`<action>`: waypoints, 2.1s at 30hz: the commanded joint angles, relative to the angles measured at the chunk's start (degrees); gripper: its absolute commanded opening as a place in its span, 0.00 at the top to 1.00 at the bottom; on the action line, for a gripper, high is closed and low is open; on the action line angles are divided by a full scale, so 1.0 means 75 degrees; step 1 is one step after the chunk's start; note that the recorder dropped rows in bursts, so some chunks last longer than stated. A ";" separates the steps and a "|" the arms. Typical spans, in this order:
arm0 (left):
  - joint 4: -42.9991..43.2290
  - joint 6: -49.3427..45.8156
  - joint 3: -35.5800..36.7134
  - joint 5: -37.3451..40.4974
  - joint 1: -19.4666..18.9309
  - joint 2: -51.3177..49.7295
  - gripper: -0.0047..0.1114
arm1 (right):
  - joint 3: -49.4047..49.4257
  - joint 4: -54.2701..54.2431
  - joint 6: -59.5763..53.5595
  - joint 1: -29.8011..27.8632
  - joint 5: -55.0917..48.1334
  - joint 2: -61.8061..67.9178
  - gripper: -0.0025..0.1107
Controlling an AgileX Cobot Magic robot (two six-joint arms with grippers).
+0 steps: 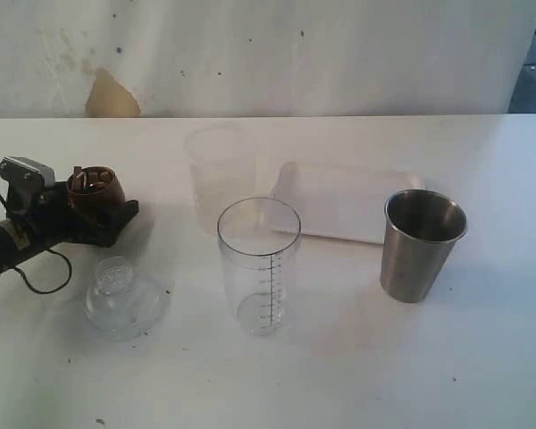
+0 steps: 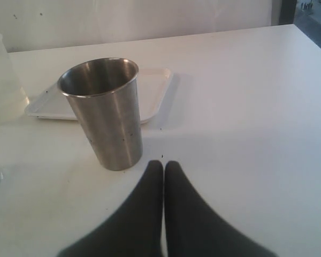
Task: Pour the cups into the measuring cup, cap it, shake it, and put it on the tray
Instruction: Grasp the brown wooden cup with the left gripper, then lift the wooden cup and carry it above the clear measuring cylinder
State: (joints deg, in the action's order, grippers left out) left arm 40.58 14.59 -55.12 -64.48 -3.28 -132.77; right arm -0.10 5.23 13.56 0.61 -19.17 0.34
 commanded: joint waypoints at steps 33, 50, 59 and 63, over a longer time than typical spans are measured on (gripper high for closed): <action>0.1238 0.1886 -0.0841 0.1377 0.0461 0.2210 0.96 | 0.0013 0.0052 0.0018 0.0003 -0.0005 -0.0046 0.98; 0.3410 0.4227 -0.0778 0.2173 0.1079 0.4098 0.96 | 0.0013 0.0052 -0.0213 0.0003 -0.0005 -0.0046 0.98; 0.3619 0.4247 -0.0140 0.2892 0.2030 0.4827 0.96 | 0.0013 0.0052 -0.0208 0.0003 -0.0007 -0.0046 0.98; 0.3632 0.4247 -0.0085 0.3032 0.2462 0.4867 0.96 | 0.0013 0.0052 -0.0208 0.0003 -0.0007 -0.0046 0.98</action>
State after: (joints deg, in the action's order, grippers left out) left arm 68.31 46.09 -56.00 -42.23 13.27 -97.22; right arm -0.10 5.23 12.49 0.61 -19.17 0.34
